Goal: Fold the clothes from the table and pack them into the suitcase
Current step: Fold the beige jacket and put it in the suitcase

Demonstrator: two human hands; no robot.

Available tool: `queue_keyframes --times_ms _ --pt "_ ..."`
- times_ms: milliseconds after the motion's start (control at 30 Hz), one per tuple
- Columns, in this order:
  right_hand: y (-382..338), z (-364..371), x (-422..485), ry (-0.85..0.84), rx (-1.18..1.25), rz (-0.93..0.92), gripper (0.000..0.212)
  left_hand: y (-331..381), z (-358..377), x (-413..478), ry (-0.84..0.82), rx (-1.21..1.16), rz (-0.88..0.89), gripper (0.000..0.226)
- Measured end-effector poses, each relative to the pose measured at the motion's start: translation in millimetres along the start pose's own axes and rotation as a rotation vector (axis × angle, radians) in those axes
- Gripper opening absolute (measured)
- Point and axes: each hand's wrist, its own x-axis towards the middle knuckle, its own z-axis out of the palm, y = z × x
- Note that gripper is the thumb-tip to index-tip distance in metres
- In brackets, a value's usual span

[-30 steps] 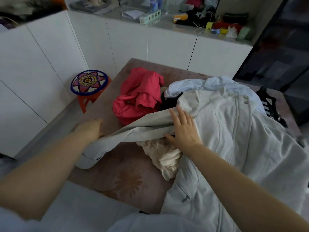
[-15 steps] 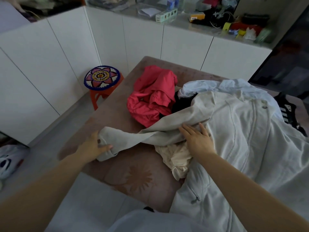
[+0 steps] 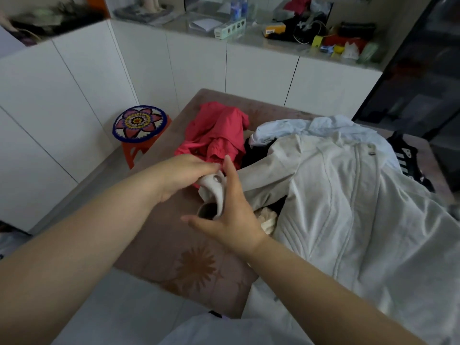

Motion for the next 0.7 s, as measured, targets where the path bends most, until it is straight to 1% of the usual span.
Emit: queue_keyframes --times_ms 33,67,133,167,200,233,267,300,333,367,400,467,500,533,600,633,667,700 --pt "-4 -9 -1 0.090 0.074 0.017 0.110 15 9 2 -0.031 -0.011 0.058 0.027" --pt "-7 -22 -1 0.184 0.113 0.021 0.094 27 18 5 -0.064 -0.015 0.110 0.029" --pt "-8 -64 -2 0.359 0.067 0.008 0.059 49 32 14 -0.102 -0.022 0.211 0.032" --pt "-6 -89 -3 0.434 0.042 0.014 0.048 56 37 22 -0.087 0.000 0.265 0.031" --pt "-1 -116 -7 0.502 0.051 0.047 0.043 60 41 31 -0.045 0.054 0.326 0.027" --pt "5 -142 -11 0.577 0.094 0.102 0.040 61 44 41 0.015 0.132 0.384 0.020" --pt "13 -169 -18 0.662 0.140 0.163 0.038 57 47 54 0.064 0.209 0.432 0.018" --pt "24 -197 -25 0.762 0.165 0.218 0.034 53 51 66 0.093 0.274 0.451 0.028" --pt "33 -222 -34 0.849 0.168 0.262 0.031 46 54 79 0.079 0.317 0.428 0.042" --pt "43 -246 -41 0.920 0.152 0.309 0.031 40 59 89 0.039 0.352 0.391 0.054" --pt "51 -266 -47 0.969 0.132 0.356 0.031 34 64 99 -0.015 0.410 0.365 0.061" --pt "67 -297 -57 1.011 0.061 0.470 0.034 25 78 117 -0.132 0.569 0.389 0.065" --pt "77 -308 -61 1.017 0.014 0.538 0.036 25 86 124 -0.188 0.609 0.399 0.065" --pt "86 -317 -67 1.019 -0.019 0.602 0.038 27 91 129 -0.238 0.583 0.378 0.059" --pt "103 -332 -78 1.053 -0.011 0.685 0.039 35 94 136 -0.321 0.412 0.355 0.035" --pt "111 -340 -83 1.083 0.017 0.707 0.038 38 92 143 -0.323 0.366 0.350 0.032" --pt "116 -348 -89 1.112 0.047 0.723 0.034 38 88 150 -0.345 0.423 0.370 0.046" --pt "118 -355 -93 1.138 0.073 0.743 0.029 38 84 155 -0.363 0.545 0.366 0.065"
